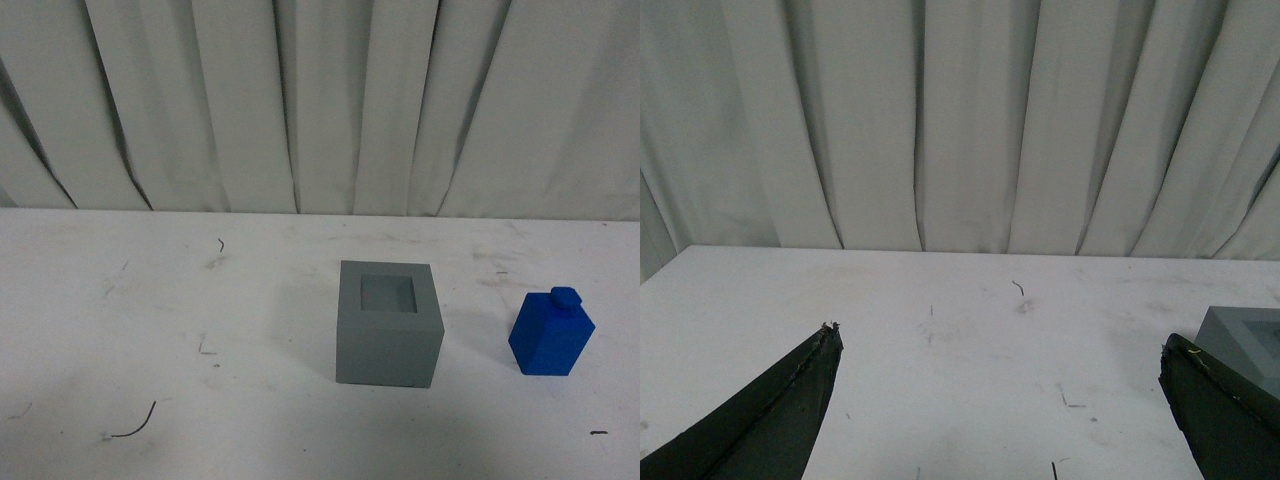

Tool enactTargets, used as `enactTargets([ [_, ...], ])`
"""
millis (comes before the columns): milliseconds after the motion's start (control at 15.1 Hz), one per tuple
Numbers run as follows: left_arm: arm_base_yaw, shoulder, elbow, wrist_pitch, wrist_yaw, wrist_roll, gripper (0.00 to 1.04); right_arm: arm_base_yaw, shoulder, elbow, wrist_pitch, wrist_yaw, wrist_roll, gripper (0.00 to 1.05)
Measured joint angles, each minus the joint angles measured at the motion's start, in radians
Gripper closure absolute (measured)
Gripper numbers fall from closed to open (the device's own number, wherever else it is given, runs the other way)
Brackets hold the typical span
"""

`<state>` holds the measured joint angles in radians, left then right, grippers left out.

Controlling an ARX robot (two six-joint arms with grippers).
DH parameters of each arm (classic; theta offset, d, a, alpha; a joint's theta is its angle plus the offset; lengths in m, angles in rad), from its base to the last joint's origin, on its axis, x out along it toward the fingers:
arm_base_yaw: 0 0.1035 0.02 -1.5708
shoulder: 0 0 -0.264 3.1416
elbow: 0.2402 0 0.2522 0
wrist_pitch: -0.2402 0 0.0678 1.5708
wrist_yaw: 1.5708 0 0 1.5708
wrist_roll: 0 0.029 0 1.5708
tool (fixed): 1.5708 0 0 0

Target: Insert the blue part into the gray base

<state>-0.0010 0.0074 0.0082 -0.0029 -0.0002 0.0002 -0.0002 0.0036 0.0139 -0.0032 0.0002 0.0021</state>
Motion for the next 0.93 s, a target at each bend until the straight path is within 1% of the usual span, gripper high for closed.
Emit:
enactTargets([
  [66,0.000,0.000,0.000,0.000,0.000,0.000,0.07,0.000,0.000,0.000,0.000,0.000,0.000,0.06],
  [133,0.000,0.000,0.000,0.000,0.000,0.000,0.07,-0.014,0.016,0.000,0.038,-0.014,0.000,0.06],
  [199,0.000,0.000,0.000,0.000,0.000,0.000,0.07,-0.122,0.219,0.002,0.256,-0.096,0.002,0.06],
  [265,0.000,0.000,0.000,0.000,0.000,0.000,0.07,-0.167,0.380,0.010,0.411,-0.130,0.006,0.06],
  [398,0.000,0.000,0.000,0.000,0.000,0.000,0.07,-0.186,0.761,0.121,0.756,-0.147,0.013,0.06],
  [464,0.000,0.000,0.000,0.000,0.000,0.000,0.07,-0.182,0.953,0.210,0.893,-0.131,0.013,0.06],
  [530,0.000,0.000,0.000,0.000,0.000,0.000,0.07,-0.148,1.152,0.315,0.966,-0.104,0.003,0.06],
  [597,0.000,0.000,0.000,0.000,0.000,0.000,0.07,-0.113,1.321,0.427,0.931,-0.081,-0.004,0.06],
  [729,0.000,0.000,0.000,0.000,0.000,0.000,0.07,-0.105,1.590,0.663,0.837,-0.055,-0.022,0.06],
  [862,0.000,0.000,0.000,0.000,0.000,0.000,0.07,-0.106,1.716,0.832,0.743,-0.051,-0.043,0.06],
  [928,0.000,0.000,0.000,0.000,0.000,0.000,0.07,-0.113,1.733,0.871,0.716,-0.061,-0.069,0.06],
])
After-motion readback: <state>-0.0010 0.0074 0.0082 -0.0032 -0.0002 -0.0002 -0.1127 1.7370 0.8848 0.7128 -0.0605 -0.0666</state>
